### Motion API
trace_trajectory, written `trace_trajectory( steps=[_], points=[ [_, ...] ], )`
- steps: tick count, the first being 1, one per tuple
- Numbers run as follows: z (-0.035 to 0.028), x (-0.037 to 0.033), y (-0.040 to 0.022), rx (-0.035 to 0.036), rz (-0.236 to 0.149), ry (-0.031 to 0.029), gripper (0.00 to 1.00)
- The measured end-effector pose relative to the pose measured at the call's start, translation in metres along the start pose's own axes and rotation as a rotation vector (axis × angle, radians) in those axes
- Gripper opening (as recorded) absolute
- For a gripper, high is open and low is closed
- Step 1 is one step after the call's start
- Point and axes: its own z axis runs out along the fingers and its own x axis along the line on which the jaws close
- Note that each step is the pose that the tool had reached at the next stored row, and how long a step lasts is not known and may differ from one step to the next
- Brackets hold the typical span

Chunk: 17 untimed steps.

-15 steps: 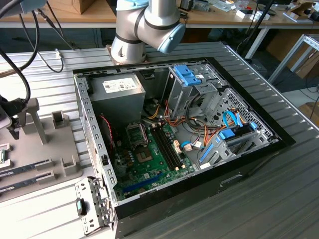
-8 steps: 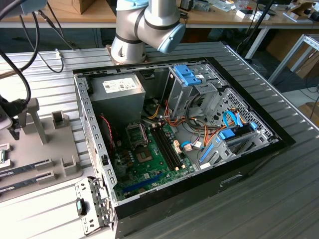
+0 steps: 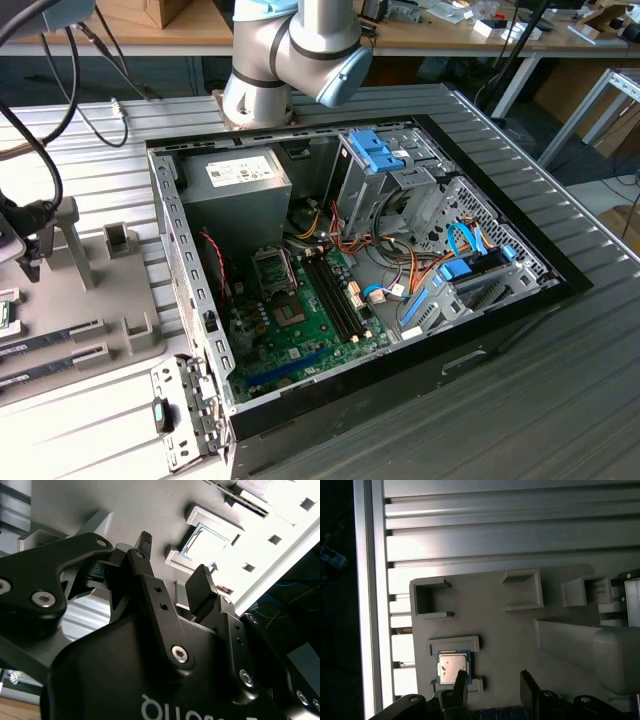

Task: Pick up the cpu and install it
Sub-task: 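Pick up the cpu and move it towards the insertion slot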

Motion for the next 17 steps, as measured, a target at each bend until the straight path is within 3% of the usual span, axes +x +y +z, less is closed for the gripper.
trace_trajectory(
  steps=[17],
  points=[
    [0.0051, 0.0001, -0.0002, -0.0001, 0.000, -0.0001, 0.54]
  ],
)
